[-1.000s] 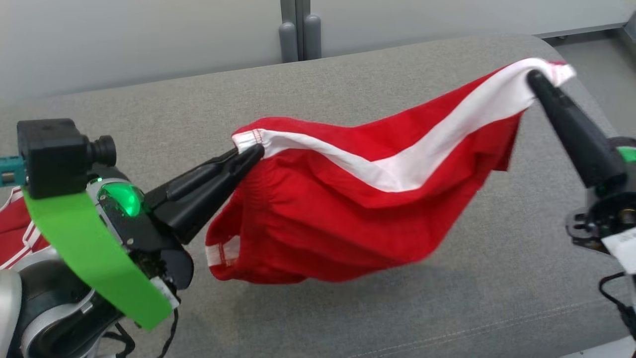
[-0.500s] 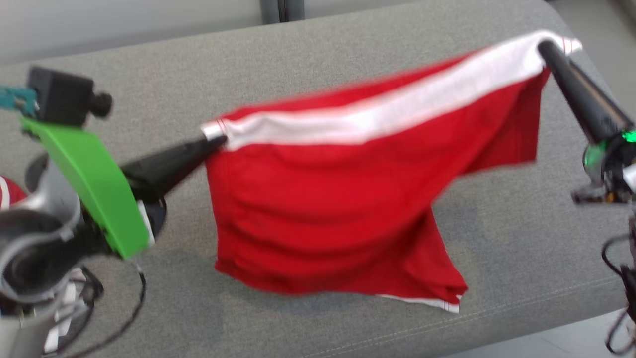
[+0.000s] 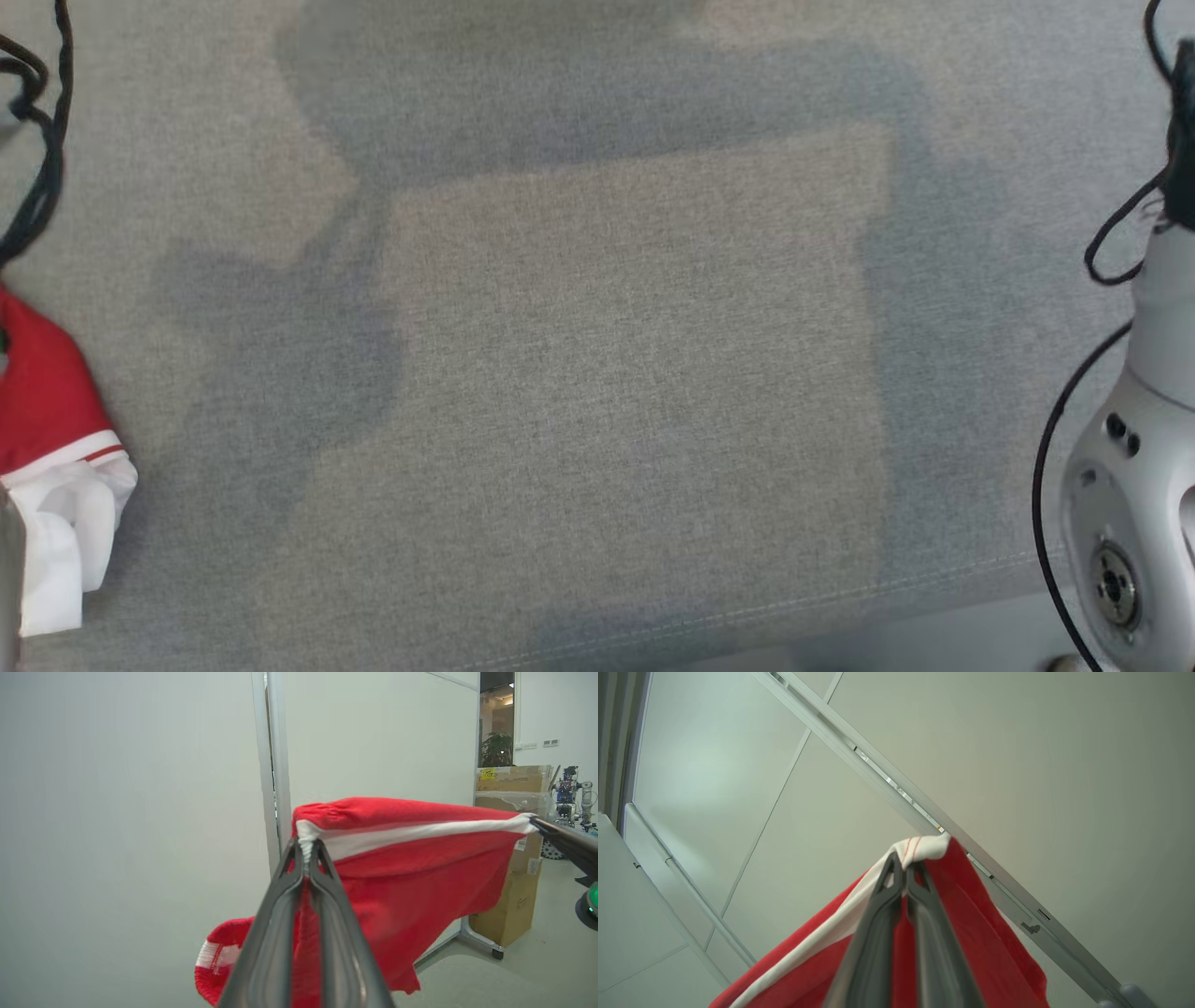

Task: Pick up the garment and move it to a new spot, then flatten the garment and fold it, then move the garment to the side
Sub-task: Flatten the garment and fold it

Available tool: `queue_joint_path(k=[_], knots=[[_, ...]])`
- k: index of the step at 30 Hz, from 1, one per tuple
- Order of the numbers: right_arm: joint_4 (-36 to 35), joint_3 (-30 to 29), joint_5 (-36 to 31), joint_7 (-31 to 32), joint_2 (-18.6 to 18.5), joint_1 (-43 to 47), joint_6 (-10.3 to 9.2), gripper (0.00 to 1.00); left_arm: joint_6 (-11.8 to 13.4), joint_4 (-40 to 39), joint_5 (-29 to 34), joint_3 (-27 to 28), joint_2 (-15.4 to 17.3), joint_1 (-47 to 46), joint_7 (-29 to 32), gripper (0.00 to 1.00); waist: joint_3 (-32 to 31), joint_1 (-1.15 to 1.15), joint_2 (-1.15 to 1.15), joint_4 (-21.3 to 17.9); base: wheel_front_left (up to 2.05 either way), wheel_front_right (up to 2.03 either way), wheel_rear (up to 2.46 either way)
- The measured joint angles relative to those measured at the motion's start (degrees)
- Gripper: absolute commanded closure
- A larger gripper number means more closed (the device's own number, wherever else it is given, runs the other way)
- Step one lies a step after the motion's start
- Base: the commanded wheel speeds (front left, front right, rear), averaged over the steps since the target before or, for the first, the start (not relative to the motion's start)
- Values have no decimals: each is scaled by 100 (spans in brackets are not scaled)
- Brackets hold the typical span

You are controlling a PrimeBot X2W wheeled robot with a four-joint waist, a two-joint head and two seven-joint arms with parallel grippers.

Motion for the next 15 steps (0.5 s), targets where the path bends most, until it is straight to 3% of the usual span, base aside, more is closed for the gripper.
queue_joint_path(k=[1,4,6,9,12,15], knots=[[15,102,0,-4,-63,-29,2,100,-170,55,123,-208,91,61,-91,100,78,0,0,4,0,0,0],[210,379,-13,-11,-203,471,3,100,-293,490,338,-606,2,922,-598,100,317,1,0,1,0,0,0],[415,539,-31,-12,-212,1226,1,100,-271,728,460,-648,-42,1651,-954,100,473,1,0,-6,0,0,0],[676,776,175,-16,-152,2282,0,100,-203,1085,550,-573,166,2432,-1189,100,706,1,0,-34,0,0,0],[690,840,366,-141,-75,2786,4,100,-151,1446,559,-503,277,2832,-1448,100,936,1,0,-77,0,0,0],[698,820,499,-413,-64,2944,236,100,-160,1784,567,-447,192,2863,-1934,100,1151,1,0,-109,0,0,0]])
